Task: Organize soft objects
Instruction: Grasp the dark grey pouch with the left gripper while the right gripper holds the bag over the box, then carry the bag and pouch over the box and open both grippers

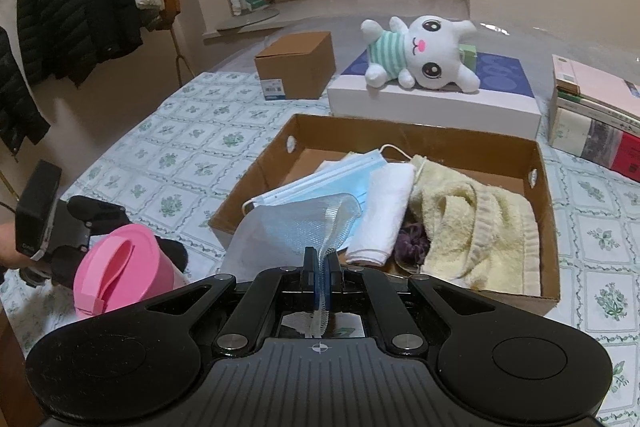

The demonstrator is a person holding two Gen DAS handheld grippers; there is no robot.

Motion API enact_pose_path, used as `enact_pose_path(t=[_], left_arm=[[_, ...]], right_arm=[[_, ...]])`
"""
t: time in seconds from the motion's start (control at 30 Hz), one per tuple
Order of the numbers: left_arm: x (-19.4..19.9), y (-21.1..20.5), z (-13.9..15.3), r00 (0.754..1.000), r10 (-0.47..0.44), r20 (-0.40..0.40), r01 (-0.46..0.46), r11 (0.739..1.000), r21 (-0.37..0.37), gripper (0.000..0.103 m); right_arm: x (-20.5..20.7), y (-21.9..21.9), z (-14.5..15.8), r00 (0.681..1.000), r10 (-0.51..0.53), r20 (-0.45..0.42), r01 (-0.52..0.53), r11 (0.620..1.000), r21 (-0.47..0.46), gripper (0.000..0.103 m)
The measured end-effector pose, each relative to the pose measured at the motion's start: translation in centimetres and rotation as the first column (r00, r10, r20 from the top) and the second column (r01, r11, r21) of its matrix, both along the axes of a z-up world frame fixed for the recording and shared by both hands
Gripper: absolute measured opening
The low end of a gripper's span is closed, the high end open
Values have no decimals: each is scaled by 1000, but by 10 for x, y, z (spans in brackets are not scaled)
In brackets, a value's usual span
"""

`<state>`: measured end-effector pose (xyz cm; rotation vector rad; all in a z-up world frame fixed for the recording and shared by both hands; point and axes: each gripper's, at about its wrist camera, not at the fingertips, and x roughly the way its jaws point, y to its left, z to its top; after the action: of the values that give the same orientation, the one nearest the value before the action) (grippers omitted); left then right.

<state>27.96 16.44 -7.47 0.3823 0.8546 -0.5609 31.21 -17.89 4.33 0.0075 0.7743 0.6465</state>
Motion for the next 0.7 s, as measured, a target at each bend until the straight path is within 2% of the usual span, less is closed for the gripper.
enact_pose_path(t=[0.17,0.47,0.7], left_arm=[[-14,4,22,997,62,47,-62,998,3,58],[-38,2,97,974,188,129,-183,982,-49,58],[-48,-20,143,967,204,152,-195,978,-72,58]], right_arm=[[-9,-7,10,999,-23,30,23,1000,10,2],[-43,-23,51,990,-49,132,49,999,2,2],[-63,-42,72,983,-70,171,70,998,9,2]])
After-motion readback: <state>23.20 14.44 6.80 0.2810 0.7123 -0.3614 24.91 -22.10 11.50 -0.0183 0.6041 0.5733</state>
